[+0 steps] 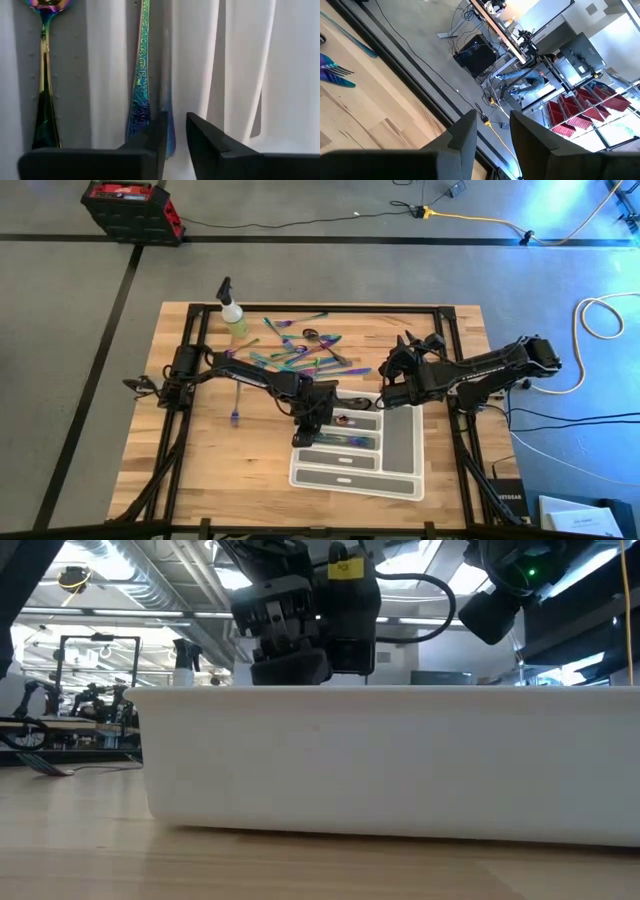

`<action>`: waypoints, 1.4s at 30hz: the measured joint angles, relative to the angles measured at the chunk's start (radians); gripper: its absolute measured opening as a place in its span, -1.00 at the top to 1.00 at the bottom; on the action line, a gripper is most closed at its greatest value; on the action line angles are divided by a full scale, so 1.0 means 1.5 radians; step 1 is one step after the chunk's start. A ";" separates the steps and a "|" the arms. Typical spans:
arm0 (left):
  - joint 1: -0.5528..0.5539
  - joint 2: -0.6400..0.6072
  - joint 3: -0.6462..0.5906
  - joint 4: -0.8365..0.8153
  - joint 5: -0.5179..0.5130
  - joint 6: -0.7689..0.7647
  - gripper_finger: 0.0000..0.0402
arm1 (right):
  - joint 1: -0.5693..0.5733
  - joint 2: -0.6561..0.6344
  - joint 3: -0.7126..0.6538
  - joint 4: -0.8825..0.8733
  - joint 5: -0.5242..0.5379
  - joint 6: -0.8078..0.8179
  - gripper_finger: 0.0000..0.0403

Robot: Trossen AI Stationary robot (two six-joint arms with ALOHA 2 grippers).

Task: Sort silverware
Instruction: Put the purple fork into the white silverware tray

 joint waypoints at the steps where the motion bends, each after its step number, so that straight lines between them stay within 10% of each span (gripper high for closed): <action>1: 0.000 0.000 0.000 0.000 0.000 0.001 0.65 | 0.000 0.000 0.000 0.000 0.000 0.000 0.50; 13: -0.009 -0.031 -0.001 0.030 -0.114 0.044 0.50 | 0.000 0.000 0.000 0.000 -0.001 0.000 0.50; 24: -0.102 -0.181 -0.101 0.136 -0.623 0.022 0.50 | 0.001 0.000 0.000 0.003 -0.011 -0.001 0.50; 33: -0.096 -0.429 -0.365 0.093 -0.766 -0.260 0.50 | 0.001 0.000 0.000 0.030 -0.012 -0.002 0.50; 42: -0.045 -0.672 -0.400 -0.228 -0.739 -0.661 0.50 | 0.001 0.000 0.000 0.040 -0.012 -0.002 0.50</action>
